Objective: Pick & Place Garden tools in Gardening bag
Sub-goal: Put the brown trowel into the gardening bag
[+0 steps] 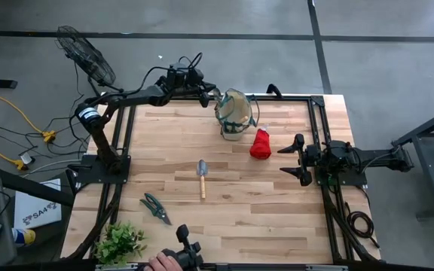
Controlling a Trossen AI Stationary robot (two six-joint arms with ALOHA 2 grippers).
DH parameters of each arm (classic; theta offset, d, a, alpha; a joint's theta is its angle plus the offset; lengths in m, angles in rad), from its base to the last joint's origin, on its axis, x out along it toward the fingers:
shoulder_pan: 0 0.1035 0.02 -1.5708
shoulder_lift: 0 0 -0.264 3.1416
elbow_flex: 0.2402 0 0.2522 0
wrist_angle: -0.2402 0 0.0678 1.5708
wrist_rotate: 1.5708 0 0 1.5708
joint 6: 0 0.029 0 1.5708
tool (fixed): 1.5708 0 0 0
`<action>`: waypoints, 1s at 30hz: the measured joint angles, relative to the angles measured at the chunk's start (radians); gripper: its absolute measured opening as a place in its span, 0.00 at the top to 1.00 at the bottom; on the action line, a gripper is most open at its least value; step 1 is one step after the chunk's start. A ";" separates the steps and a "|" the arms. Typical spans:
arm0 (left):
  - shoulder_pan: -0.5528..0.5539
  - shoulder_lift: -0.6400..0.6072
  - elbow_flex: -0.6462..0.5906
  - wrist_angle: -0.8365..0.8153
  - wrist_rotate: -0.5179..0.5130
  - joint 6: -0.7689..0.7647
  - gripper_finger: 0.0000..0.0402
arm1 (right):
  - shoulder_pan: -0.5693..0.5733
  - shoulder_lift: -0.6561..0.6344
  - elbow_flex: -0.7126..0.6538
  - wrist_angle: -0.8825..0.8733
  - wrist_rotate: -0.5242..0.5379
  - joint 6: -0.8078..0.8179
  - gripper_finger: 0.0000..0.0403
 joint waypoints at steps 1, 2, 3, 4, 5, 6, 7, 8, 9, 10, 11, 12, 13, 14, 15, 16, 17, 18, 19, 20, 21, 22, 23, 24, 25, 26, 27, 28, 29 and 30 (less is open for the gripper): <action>0.000 0.000 0.000 -0.001 0.004 -0.002 1.00 | 0.000 0.000 0.000 0.000 0.000 0.000 0.23; 0.000 0.000 0.000 -0.004 0.005 -0.002 1.00 | 0.000 0.000 0.000 0.000 0.000 0.000 0.23; 0.000 0.000 0.000 -0.010 0.006 -0.002 1.00 | 0.000 0.000 0.000 0.000 0.000 0.000 0.23; 0.000 -0.001 0.000 -0.017 0.010 -0.002 1.00 | 0.000 0.000 0.000 0.000 0.000 0.000 0.23; 0.000 -0.001 0.000 -0.024 0.019 -0.003 1.00 | 0.000 0.000 0.000 0.000 0.000 0.000 0.23; 0.000 -0.001 0.000 -0.031 0.034 -0.003 1.00 | 0.000 0.000 0.000 0.000 0.000 0.000 0.23; 0.000 -0.001 0.000 -0.037 0.048 -0.003 1.00 | 0.000 0.000 0.000 0.000 0.000 0.000 0.23; 0.000 -0.001 0.000 -0.038 0.063 -0.003 1.00 | 0.000 0.000 0.000 0.000 0.000 0.000 0.23; -0.001 -0.001 0.000 -0.036 0.072 -0.003 1.00 | 0.000 0.000 0.000 0.000 0.000 0.000 0.23; -0.001 -0.001 0.000 -0.031 0.078 -0.003 1.00 | 0.000 0.000 0.000 0.000 0.000 0.000 0.23; -0.001 -0.004 0.000 -0.029 0.083 -0.003 1.00 | 0.000 0.000 0.000 0.000 0.000 0.000 0.23; 0.000 -0.009 -0.002 -0.029 0.084 -0.002 1.00 | 0.000 0.000 0.000 0.000 0.000 0.000 0.23; 0.000 -0.015 -0.002 -0.025 0.082 0.000 1.00 | 0.000 0.000 0.000 0.000 0.000 0.000 0.23; 0.000 -0.024 -0.002 -0.023 0.074 0.002 1.00 | 0.000 0.000 0.000 0.000 0.000 0.000 0.23; 0.000 -0.034 -0.002 -0.024 0.069 0.002 1.00 | 0.000 0.000 0.000 0.000 0.000 0.000 0.23; 0.000 -0.042 -0.002 -0.022 0.066 0.002 1.00 | 0.000 0.000 0.000 0.000 0.000 0.000 0.23; 0.000 -0.051 -0.002 -0.023 0.065 0.002 1.00 | 0.000 0.000 0.000 0.000 0.000 0.000 0.23; 0.000 -0.059 -0.002 -0.026 0.064 0.002 1.00 | 0.000 0.000 0.000 0.000 0.000 0.000 0.23; 0.000 -0.068 -0.002 -0.031 0.064 0.002 1.00 | 0.000 0.000 0.000 0.000 0.000 0.000 0.23; 0.000 -0.079 -0.002 -0.042 0.064 0.003 1.00 | 0.000 0.000 0.000 0.000 0.000 0.000 0.23; 0.000 -0.089 -0.002 -0.054 0.064 0.003 1.00 | 0.000 0.000 0.000 0.000 0.000 0.000 0.23; 0.000 -0.097 -0.002 -0.065 0.064 0.003 1.00 | 0.000 0.000 0.000 0.000 0.000 0.000 0.23; 0.000 -0.104 -0.002 -0.076 0.064 0.004 1.00 | 0.000 0.000 0.000 0.000 0.000 0.000 0.23; 0.000 -0.107 -0.002 -0.083 0.064 0.004 1.00 | 0.000 0.000 0.000 0.000 0.000 0.000 0.23; -0.001 -0.107 -0.002 -0.084 0.064 0.004 1.00 | 0.000 0.000 0.000 0.000 0.000 0.000 0.23; -0.001 -0.107 -0.002 -0.088 0.066 0.002 1.00 | 0.000 0.000 0.000 0.000 0.000 0.000 0.23; -0.001 -0.107 -0.002 -0.090 0.070 0.002 1.00 | 0.000 0.000 0.000 0.000 0.000 0.000 0.23; -0.001 -0.107 -0.002 -0.089 0.072 0.002 1.00 | 0.000 0.000 0.000 0.000 0.000 0.000 0.23; -0.002 -0.107 -0.002 -0.091 0.075 0.002 1.00 | 0.000 0.000 0.000 0.000 0.000 0.000 0.23; -0.009 -0.107 -0.002 -0.094 0.076 0.002 1.00 | 0.000 0.000 0.000 0.000 0.000 0.000 0.23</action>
